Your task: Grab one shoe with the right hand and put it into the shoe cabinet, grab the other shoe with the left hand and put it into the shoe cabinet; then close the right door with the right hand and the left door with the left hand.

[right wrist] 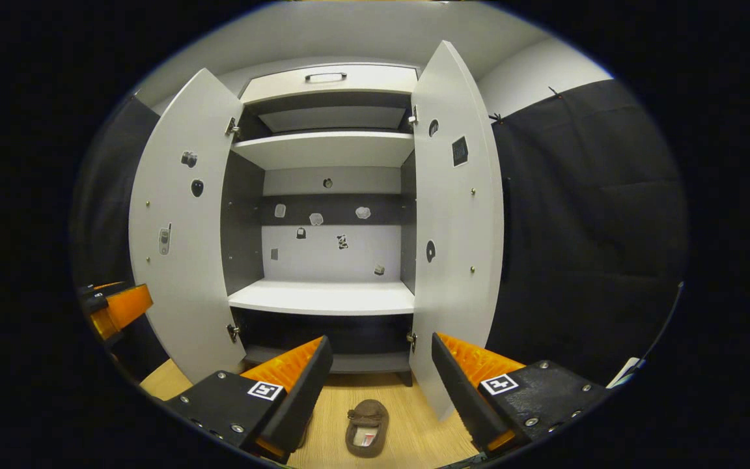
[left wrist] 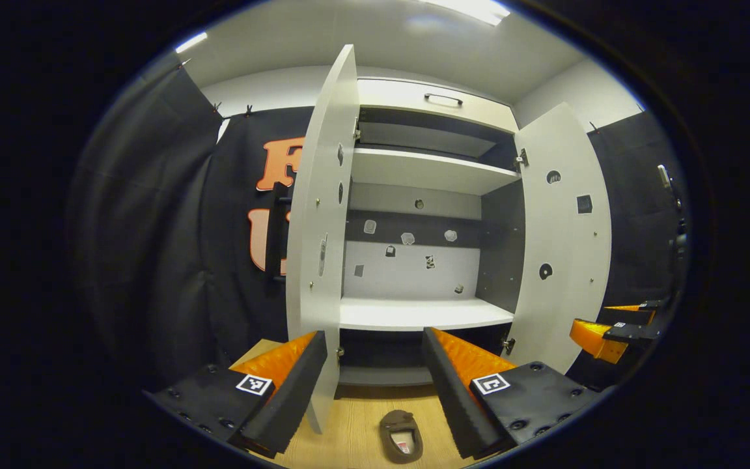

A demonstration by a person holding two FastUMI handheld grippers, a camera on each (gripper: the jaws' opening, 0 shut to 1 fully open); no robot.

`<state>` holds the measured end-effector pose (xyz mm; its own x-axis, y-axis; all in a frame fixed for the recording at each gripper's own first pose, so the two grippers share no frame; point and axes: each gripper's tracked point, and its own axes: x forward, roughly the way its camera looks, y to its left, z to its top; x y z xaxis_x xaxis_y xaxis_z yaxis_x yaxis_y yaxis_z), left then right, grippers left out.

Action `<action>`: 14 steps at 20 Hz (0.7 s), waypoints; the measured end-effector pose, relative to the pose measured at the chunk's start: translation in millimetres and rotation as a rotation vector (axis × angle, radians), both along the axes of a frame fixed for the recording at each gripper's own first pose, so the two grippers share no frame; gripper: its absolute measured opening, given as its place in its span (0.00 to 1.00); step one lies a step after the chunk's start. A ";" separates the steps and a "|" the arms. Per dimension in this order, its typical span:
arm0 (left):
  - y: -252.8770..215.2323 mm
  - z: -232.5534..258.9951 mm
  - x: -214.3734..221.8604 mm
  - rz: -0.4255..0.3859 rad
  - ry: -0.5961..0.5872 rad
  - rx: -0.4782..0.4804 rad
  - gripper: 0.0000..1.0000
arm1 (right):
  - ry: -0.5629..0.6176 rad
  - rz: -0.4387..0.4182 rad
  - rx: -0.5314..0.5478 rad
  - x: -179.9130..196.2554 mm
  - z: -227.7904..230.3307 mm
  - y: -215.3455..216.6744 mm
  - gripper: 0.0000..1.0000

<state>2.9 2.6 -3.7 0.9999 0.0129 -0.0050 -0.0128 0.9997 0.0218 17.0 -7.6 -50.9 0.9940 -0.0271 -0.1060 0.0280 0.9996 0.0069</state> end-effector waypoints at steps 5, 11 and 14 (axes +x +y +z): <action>3.9 -5.1 4.3 0.007 0.008 0.006 0.96 | 0.121 -0.008 0.004 18.2 -68.1 0.0 0.94; 12.6 -14.9 7.3 0.034 0.028 0.018 0.93 | 0.288 -0.005 0.023 41.8 -168.9 4.6 0.95; 18.9 -20.8 8.0 0.051 0.043 0.014 0.96 | 0.367 0.001 -0.028 46.7 -218.2 1.6 0.94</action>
<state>10.9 21.6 -24.4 0.9968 0.0639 -0.0475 -0.0622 0.9974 0.0376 63.6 -6.0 -269.1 0.8899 -0.0341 -0.4548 0.0227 0.9993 -0.0305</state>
